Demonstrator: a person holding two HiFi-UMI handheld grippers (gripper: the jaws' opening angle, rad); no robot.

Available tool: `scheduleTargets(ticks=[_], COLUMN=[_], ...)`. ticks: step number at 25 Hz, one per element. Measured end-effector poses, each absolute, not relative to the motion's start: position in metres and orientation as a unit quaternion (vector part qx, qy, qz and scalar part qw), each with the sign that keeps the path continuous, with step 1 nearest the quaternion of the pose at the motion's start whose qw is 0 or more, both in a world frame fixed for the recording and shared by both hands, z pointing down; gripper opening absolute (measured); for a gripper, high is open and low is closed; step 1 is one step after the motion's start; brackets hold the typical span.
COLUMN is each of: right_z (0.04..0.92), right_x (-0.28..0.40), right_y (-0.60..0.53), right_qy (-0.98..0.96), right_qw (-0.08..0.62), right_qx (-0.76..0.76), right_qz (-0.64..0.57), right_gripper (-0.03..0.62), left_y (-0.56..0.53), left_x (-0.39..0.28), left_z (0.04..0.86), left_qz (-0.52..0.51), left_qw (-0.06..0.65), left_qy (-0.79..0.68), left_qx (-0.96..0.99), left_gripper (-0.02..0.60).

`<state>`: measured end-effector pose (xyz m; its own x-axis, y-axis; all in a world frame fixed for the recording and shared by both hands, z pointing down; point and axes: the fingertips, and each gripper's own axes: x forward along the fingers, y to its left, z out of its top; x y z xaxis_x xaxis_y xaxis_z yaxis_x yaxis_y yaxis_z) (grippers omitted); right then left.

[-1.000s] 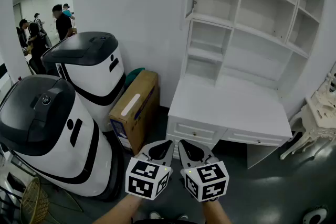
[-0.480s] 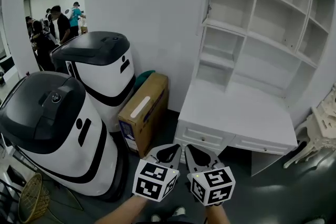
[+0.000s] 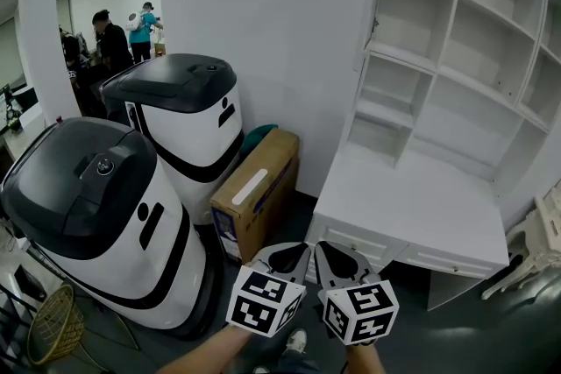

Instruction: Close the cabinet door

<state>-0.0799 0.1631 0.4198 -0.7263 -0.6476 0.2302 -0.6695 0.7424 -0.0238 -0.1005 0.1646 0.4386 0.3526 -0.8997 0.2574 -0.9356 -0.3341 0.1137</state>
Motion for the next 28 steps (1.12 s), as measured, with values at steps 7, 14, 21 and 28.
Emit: scheduleTargets(ticks=[7, 14, 21, 28], right_z=[0.411, 0.401, 0.391, 0.381], right_x=[-0.094, -0.104, -0.1, -0.093], right_y=[0.118, 0.067, 0.015, -0.028], right_qy=[-0.934, -0.94, -0.946, -0.953], right_qw=[0.091, 0.086, 0.085, 0.08], right_qx=[0.344, 0.329, 0.312, 0.292], right_qz=[0.044, 0.037, 0.031, 0.024], right_gripper=[0.017, 0.017, 0.017, 0.017], left_y=[0.121, 0.069, 0.017, -0.025], left_x=[-0.116, -0.129, -0.126, -0.114], left_z=[0.432, 0.424, 0.413, 0.405], left_qz=[0.074, 0.068, 0.064, 0.067], left_qw=[0.118, 0.12, 0.122, 0.124], left_qy=[-0.577, -0.592, -0.604, -0.612], left_qx=[0.805, 0.794, 0.785, 0.778], left_gripper=[0.012, 0.012, 0.012, 0.012])
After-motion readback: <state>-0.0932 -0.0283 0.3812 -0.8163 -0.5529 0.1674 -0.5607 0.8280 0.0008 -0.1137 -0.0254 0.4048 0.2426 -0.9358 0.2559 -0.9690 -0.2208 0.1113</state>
